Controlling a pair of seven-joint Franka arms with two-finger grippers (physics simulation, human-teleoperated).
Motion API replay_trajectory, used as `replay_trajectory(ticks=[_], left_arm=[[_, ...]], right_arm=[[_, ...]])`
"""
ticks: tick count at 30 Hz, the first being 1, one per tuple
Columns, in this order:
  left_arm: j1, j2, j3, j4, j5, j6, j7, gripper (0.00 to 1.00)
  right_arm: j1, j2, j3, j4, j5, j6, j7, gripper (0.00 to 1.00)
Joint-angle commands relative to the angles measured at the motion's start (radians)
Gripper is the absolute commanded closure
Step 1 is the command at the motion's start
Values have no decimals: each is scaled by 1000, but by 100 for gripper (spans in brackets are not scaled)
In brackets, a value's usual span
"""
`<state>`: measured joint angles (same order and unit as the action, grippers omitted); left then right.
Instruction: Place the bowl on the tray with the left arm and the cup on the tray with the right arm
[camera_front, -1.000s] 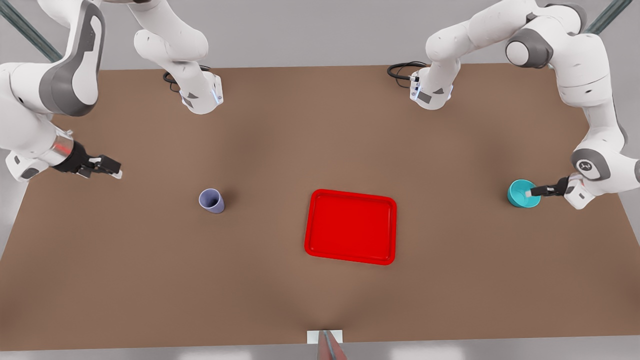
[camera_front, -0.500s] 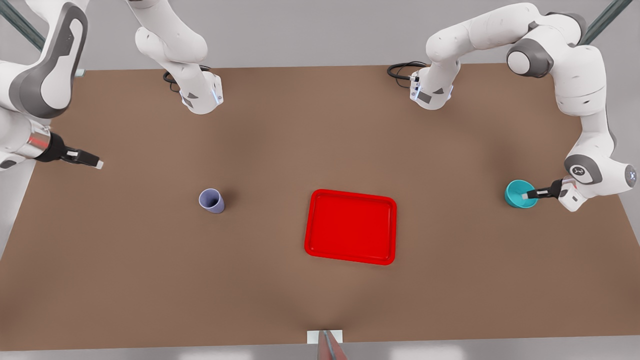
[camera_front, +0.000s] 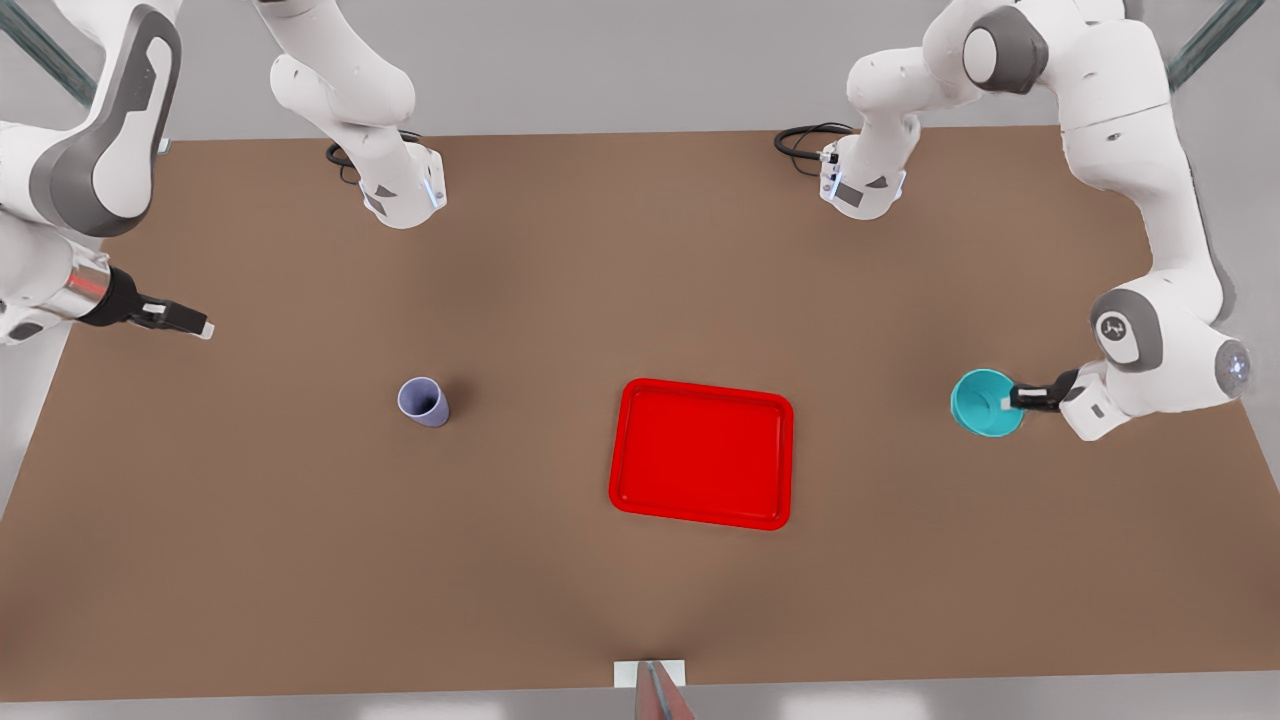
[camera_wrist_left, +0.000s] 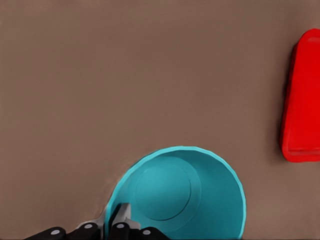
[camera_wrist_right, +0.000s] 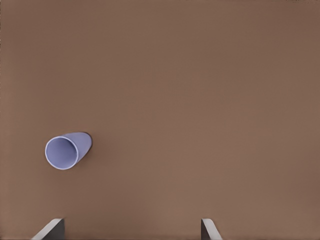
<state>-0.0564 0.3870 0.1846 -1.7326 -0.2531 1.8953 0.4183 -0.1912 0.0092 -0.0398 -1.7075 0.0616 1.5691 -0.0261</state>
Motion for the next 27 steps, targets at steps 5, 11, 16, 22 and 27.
replay_trajectory(ticks=[5, 11, 16, 22, 27], left_arm=[[-419, 110, 1, 198, -54, 27, -719, 79], [-525, 274, -7, 245, -158, 113, -921, 79], [-523, 343, -5, 239, -150, 145, -828, 79], [-510, 355, 3, 248, -149, 162, -822, 0], [-479, 121, 233, 472, -15, -317, -670, 0]], right_arm=[[125, 0, 1, 0, 1, 3, 0, 0], [124, 8, 0, 19, 1, 5, 0, 0], [107, 9, 14, 17, 1, 3, 0, 0], [101, 9, 24, 16, 1, 3, 0, 0], [101, 9, 24, 16, 3, 6, 0, 0]])
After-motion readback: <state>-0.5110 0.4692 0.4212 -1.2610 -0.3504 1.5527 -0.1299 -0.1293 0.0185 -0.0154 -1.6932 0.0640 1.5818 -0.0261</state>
